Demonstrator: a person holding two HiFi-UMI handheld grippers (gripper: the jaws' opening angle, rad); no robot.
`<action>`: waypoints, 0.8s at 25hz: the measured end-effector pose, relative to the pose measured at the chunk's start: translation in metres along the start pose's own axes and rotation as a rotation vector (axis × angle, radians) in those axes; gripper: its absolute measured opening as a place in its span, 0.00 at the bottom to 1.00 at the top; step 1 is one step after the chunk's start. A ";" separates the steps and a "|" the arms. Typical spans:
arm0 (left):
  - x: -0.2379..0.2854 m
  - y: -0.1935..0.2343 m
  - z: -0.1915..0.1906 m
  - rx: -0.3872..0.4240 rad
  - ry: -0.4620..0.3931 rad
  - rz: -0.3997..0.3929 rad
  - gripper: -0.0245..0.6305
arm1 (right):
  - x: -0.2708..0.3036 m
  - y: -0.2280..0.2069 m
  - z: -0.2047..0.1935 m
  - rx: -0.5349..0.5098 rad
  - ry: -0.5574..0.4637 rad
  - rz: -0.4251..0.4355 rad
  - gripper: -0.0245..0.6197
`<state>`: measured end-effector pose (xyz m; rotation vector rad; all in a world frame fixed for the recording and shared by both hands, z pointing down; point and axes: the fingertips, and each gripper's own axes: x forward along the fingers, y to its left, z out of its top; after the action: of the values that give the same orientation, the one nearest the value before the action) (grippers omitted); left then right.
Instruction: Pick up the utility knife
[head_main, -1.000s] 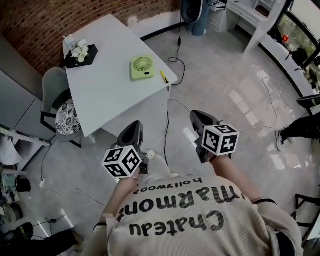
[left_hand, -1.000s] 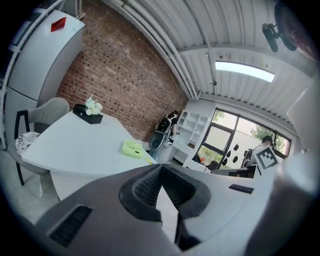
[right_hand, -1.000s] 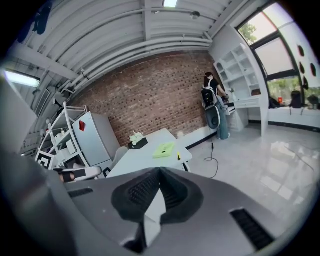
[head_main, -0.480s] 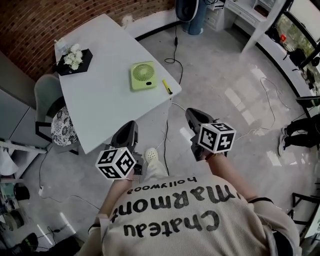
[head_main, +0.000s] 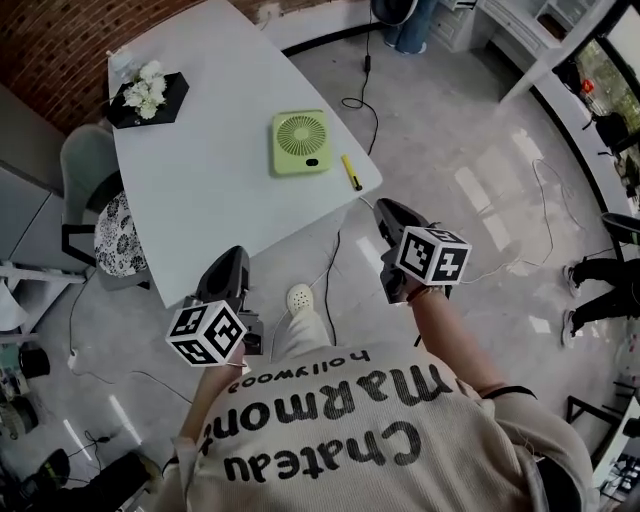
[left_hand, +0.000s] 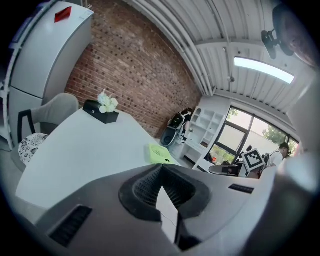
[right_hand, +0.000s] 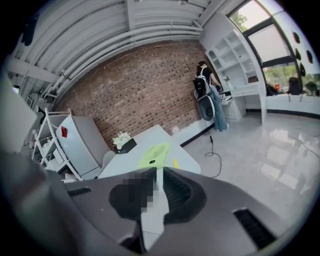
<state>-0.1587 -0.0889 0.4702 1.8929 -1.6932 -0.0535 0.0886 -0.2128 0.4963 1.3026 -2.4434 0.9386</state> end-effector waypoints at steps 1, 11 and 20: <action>0.000 0.005 0.000 -0.002 0.001 0.010 0.04 | 0.006 -0.003 -0.002 0.007 0.009 -0.003 0.12; 0.019 0.043 -0.007 -0.032 0.054 0.071 0.04 | 0.056 -0.023 -0.017 0.019 0.091 -0.027 0.17; 0.043 0.059 -0.014 -0.052 0.112 0.069 0.04 | 0.091 -0.041 -0.027 0.037 0.151 -0.073 0.18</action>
<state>-0.1976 -0.1237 0.5230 1.7649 -1.6644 0.0348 0.0657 -0.2726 0.5771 1.2737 -2.2606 1.0275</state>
